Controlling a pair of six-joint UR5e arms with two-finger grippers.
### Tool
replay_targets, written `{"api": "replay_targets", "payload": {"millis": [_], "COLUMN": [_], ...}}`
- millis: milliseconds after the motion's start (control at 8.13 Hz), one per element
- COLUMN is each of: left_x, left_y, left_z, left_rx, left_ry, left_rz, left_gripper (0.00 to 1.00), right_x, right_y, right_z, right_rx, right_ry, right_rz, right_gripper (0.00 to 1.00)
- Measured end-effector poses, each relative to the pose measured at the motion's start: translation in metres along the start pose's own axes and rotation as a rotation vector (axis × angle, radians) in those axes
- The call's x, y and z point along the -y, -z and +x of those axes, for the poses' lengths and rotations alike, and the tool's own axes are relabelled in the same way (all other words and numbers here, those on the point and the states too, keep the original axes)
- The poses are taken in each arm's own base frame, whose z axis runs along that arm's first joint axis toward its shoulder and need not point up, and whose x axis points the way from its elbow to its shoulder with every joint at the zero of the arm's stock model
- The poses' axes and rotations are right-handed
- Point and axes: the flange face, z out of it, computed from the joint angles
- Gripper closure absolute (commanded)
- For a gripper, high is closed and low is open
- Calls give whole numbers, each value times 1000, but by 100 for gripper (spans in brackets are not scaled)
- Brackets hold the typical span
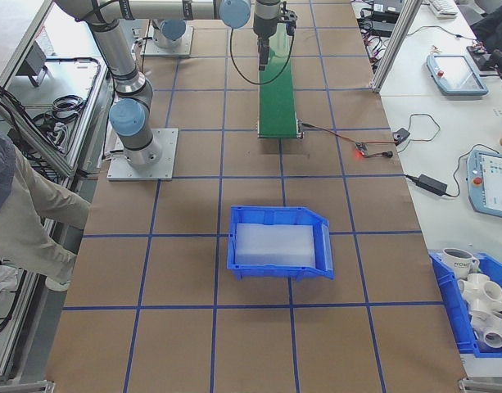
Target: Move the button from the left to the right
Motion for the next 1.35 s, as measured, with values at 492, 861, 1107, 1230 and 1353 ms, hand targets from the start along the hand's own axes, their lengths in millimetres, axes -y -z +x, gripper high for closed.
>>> {"api": "replay_targets", "payload": {"millis": [492,861,1107,1230,1353], "left_x": [-54,-48,-42,-41,-40], "left_y": [-14,-42,-52,-55,-60], "left_z": [44,67,72,73,74], "left_rx": [-43,-101,-109,-107,-102], "left_ry": [190,228,226,226,224], "left_rz": [11,-47,-46,-47,-49], "left_gripper": [91,91,91,91,91], "right_x": [0,1,1,1,1], "right_y": [0,1,1,1,0], "right_z": [0,1,1,1,1], "right_rx": [0,0,-1,-1,-1], "right_ry": [-1,-1,-1,-1,-1], "right_rz": [3,7,7,6,5], "right_gripper": [0,0,0,0,0]}}
